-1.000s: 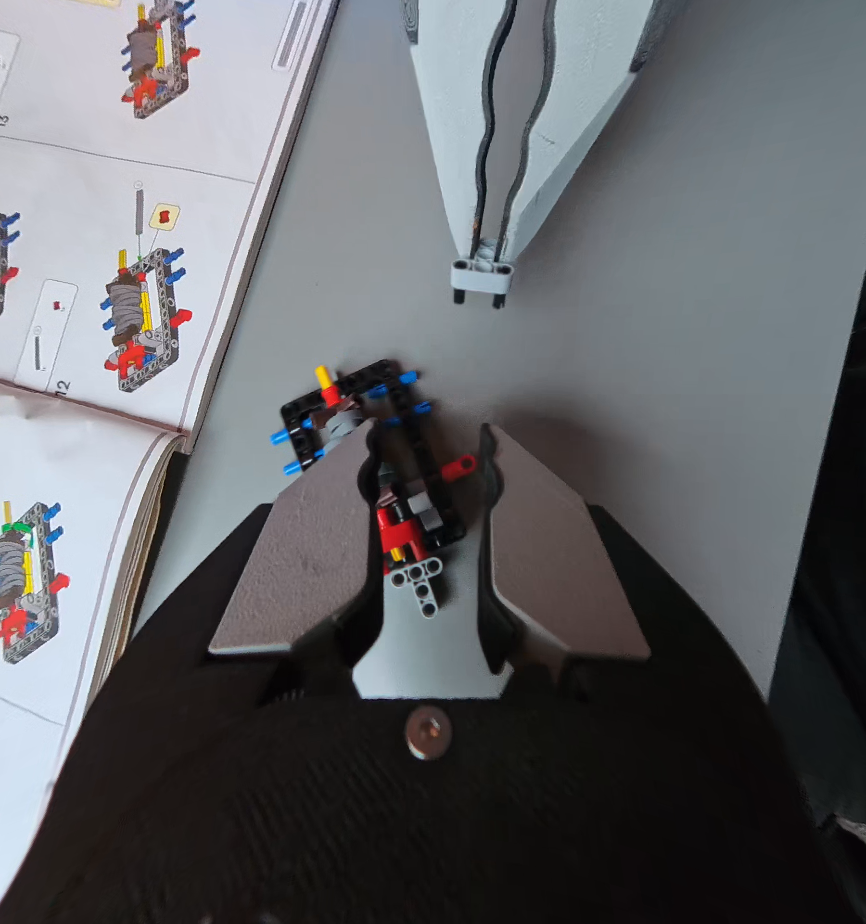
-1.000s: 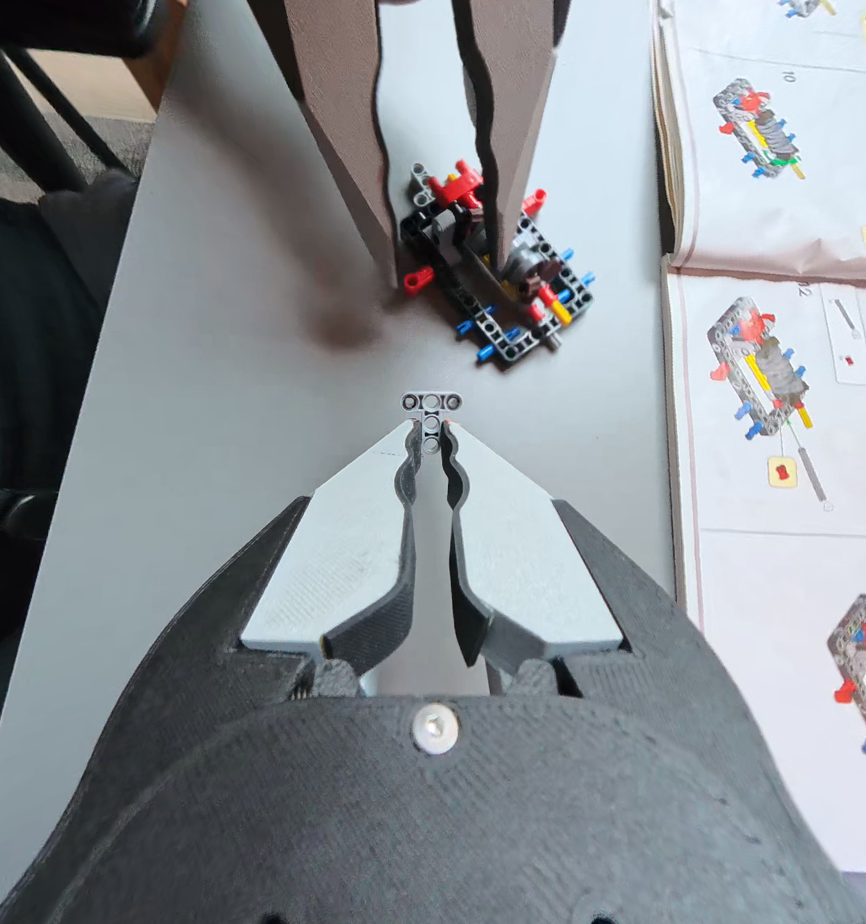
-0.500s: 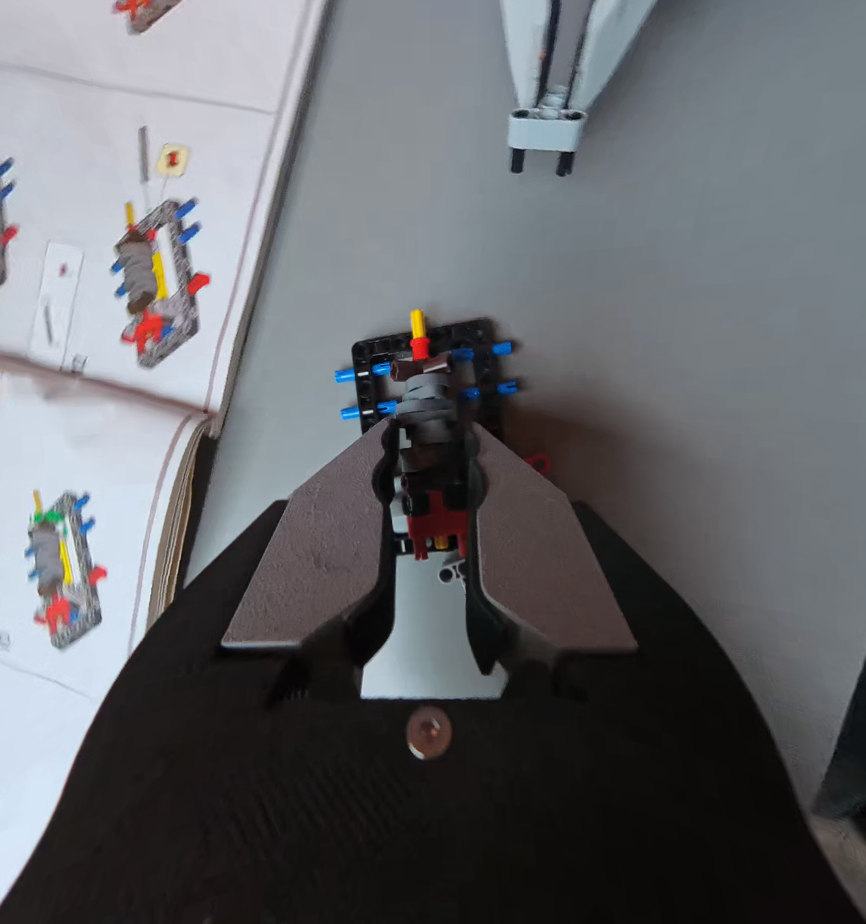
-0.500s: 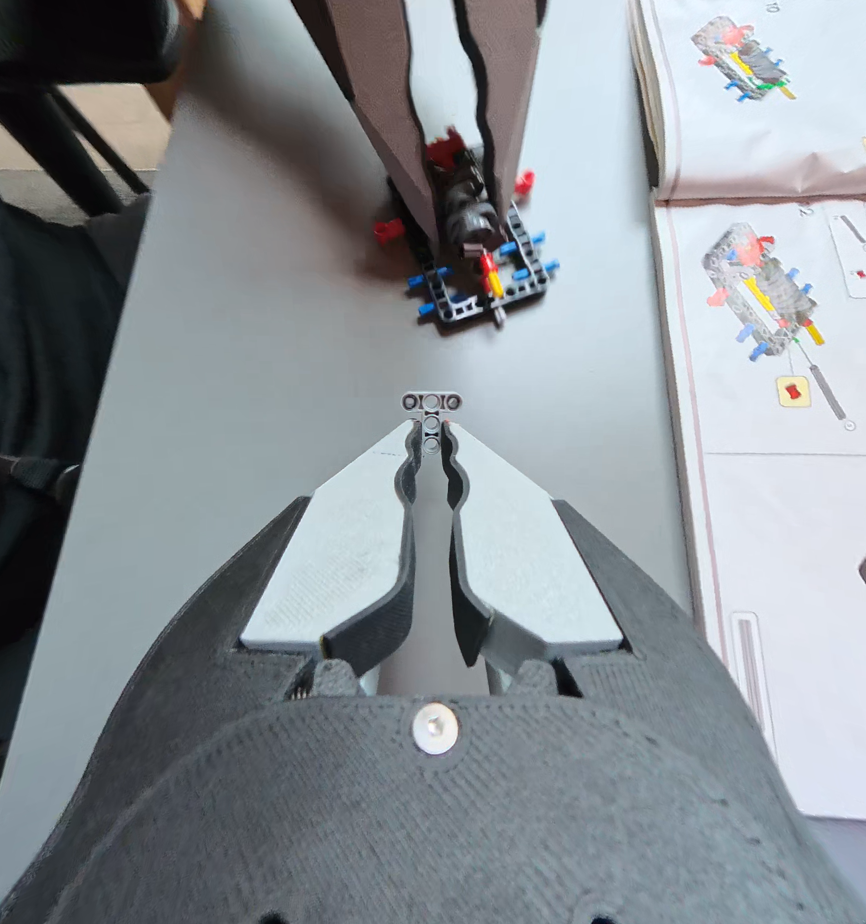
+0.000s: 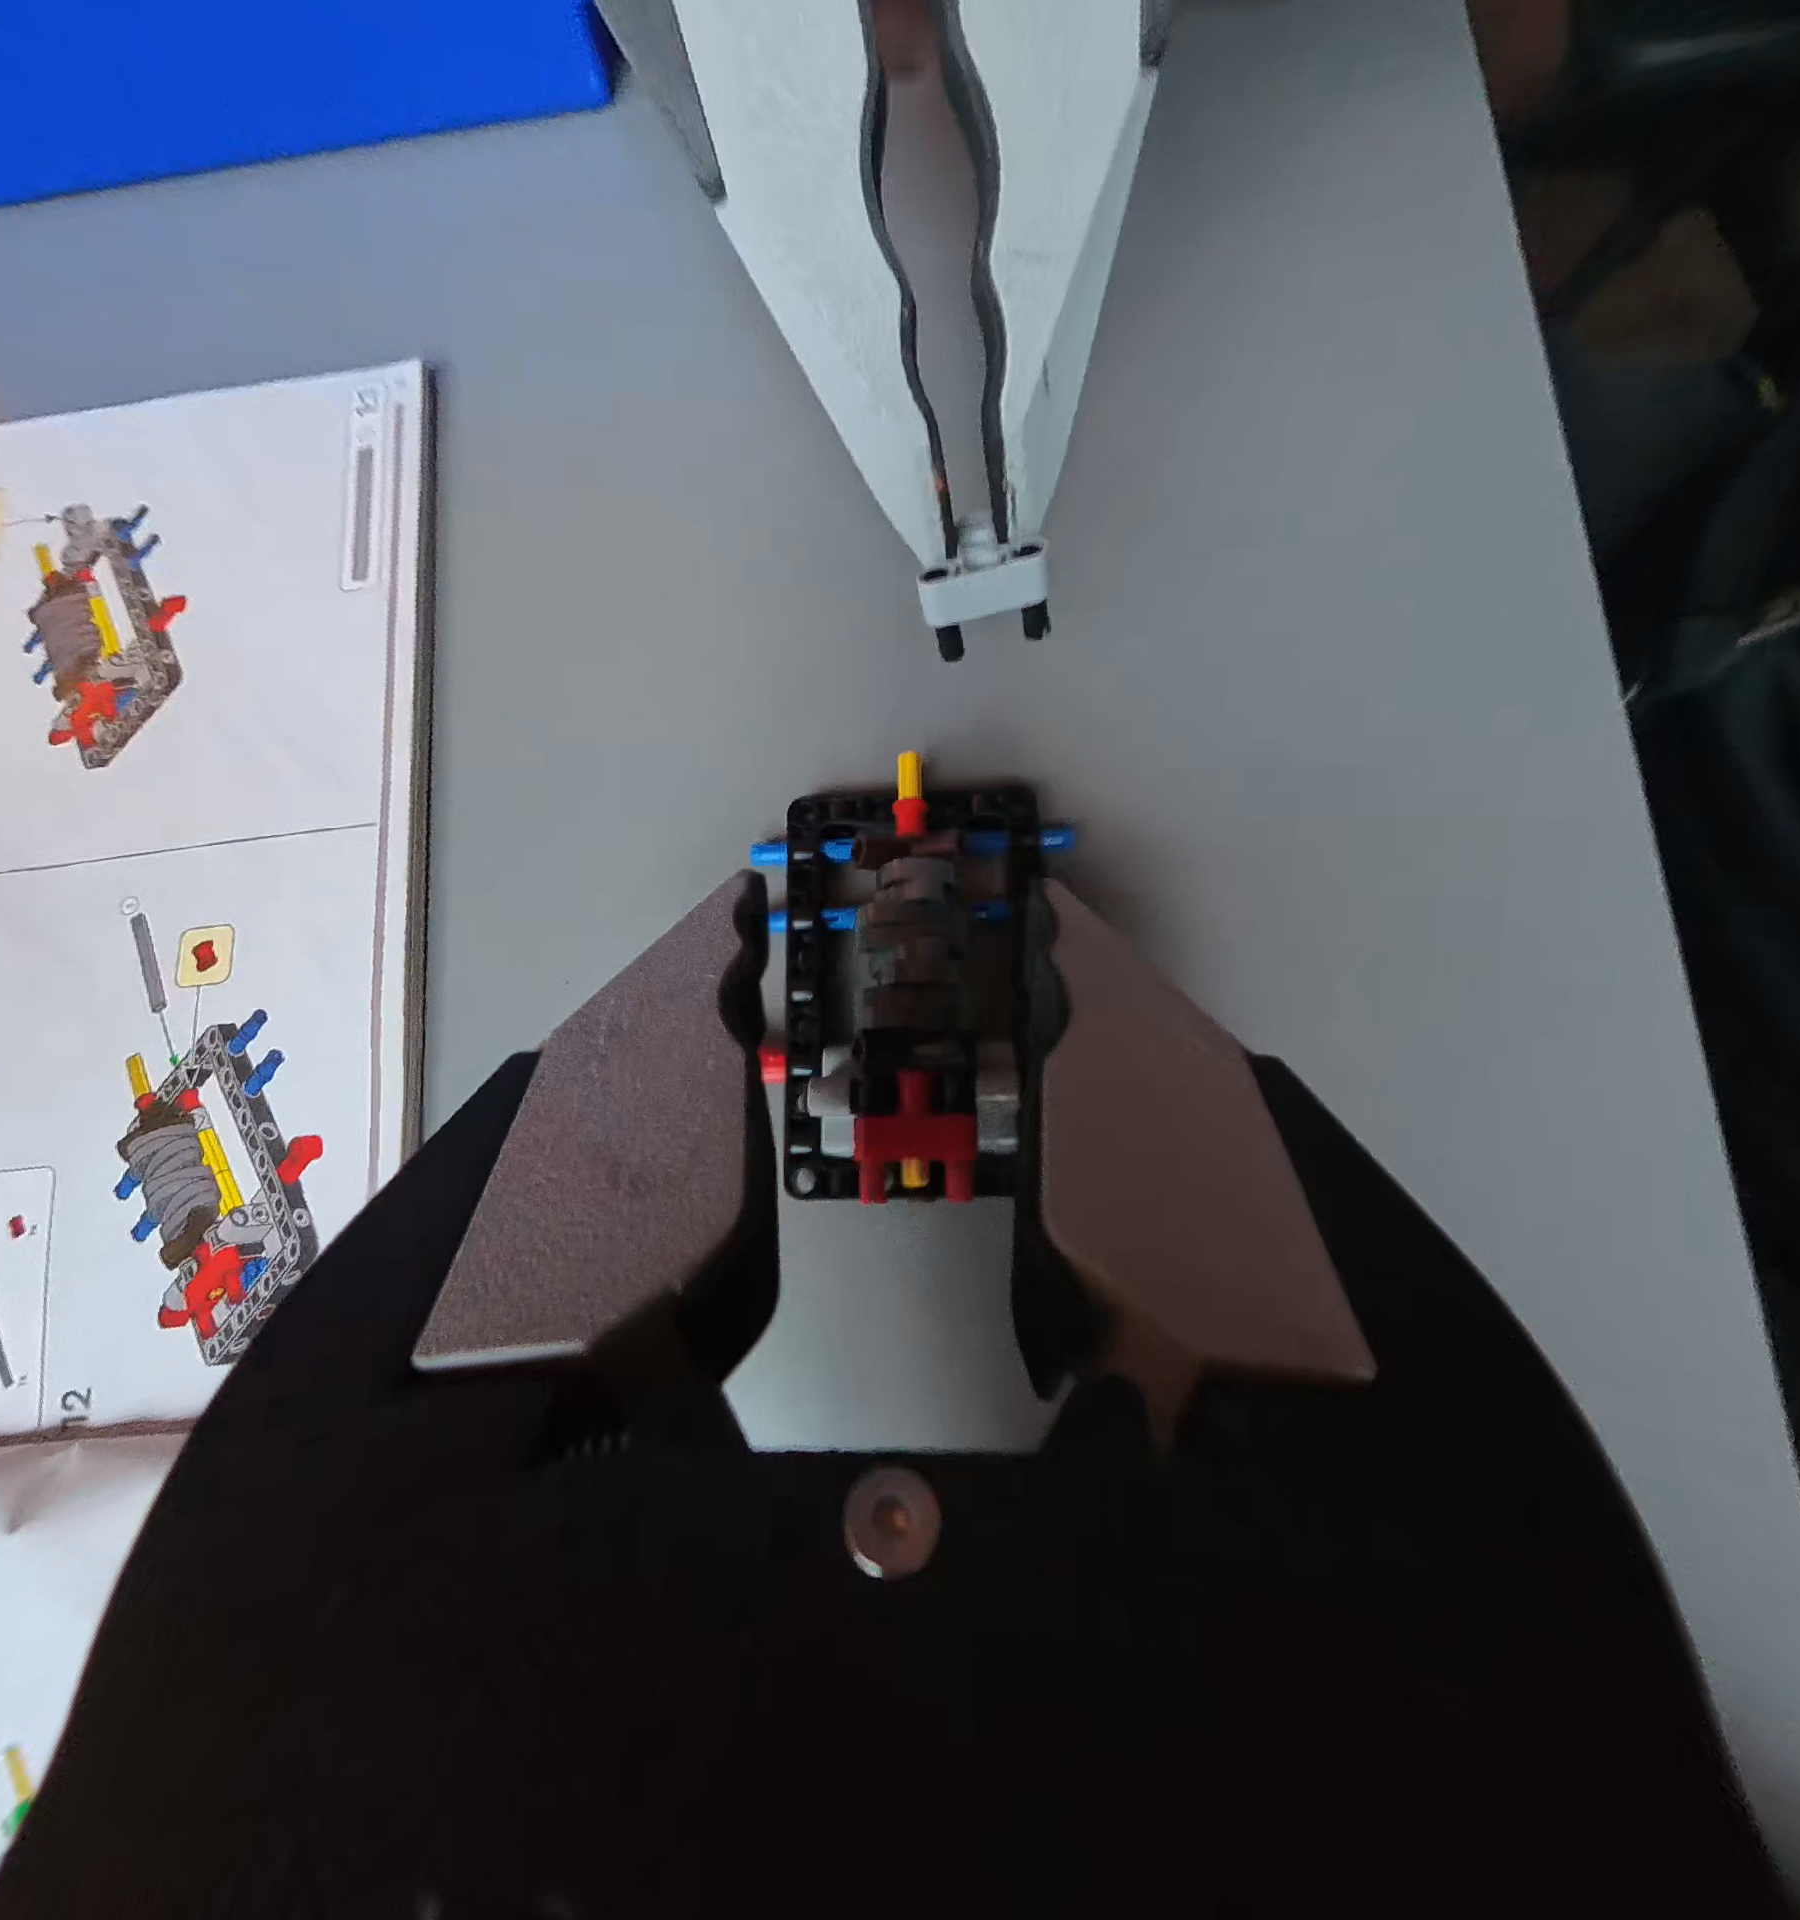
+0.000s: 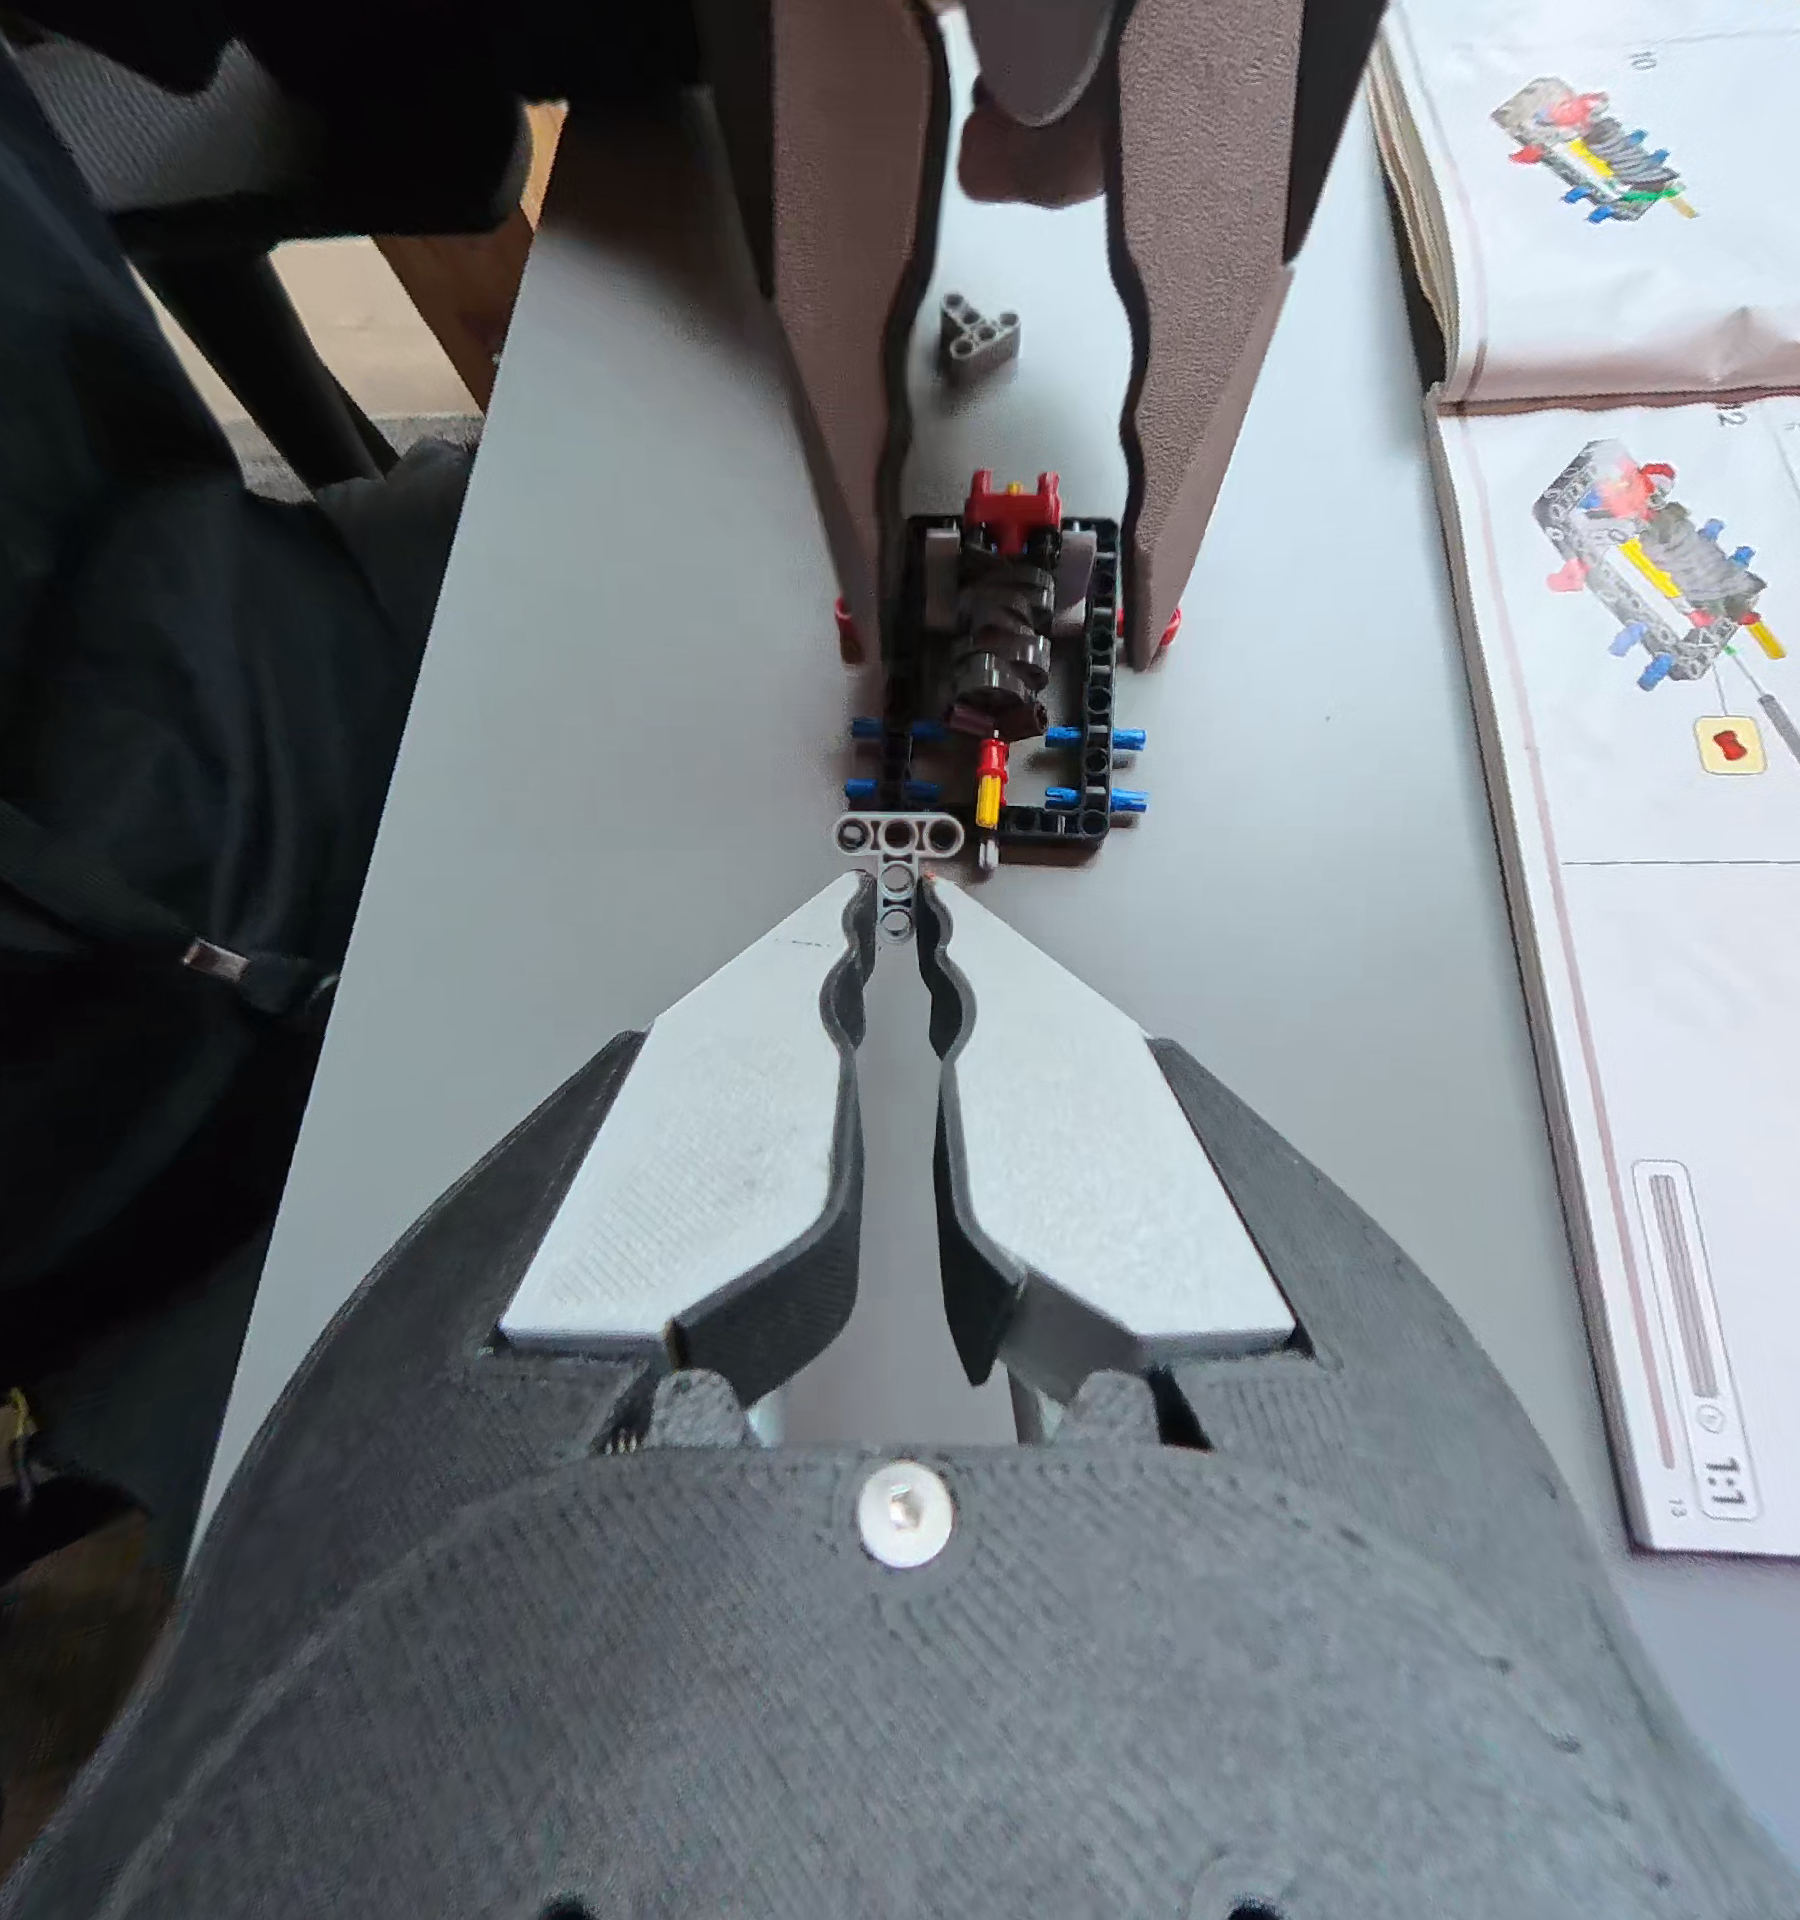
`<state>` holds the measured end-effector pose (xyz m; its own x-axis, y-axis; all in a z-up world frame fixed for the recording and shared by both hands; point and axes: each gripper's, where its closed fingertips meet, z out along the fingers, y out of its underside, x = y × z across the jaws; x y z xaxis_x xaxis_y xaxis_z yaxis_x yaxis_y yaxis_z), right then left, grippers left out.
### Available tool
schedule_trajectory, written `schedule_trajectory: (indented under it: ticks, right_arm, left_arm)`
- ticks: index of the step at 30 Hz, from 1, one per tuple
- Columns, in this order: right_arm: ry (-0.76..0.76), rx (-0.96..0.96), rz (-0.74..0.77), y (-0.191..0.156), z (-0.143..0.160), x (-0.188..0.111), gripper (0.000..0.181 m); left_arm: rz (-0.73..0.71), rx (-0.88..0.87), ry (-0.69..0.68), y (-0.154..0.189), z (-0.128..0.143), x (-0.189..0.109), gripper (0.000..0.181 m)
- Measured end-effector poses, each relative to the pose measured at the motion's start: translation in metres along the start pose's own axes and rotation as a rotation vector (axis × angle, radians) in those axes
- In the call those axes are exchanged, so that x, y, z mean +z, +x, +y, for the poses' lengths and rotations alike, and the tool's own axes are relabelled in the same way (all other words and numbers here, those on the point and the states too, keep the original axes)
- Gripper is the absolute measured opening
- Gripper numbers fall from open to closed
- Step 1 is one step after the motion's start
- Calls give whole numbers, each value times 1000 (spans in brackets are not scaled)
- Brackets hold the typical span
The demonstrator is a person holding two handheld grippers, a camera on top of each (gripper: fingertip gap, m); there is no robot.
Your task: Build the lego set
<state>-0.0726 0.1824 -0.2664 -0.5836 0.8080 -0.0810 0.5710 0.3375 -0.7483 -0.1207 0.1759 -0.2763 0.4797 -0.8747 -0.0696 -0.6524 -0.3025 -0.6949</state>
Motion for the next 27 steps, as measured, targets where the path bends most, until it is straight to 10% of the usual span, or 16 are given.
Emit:
schedule_trajectory:
  ticks: [27]
  right_arm:
    - [164, 168, 114, 17, -20, -2, 24]
  left_arm:
    - [-176, -90, 129, 11, -21, 22, 20]
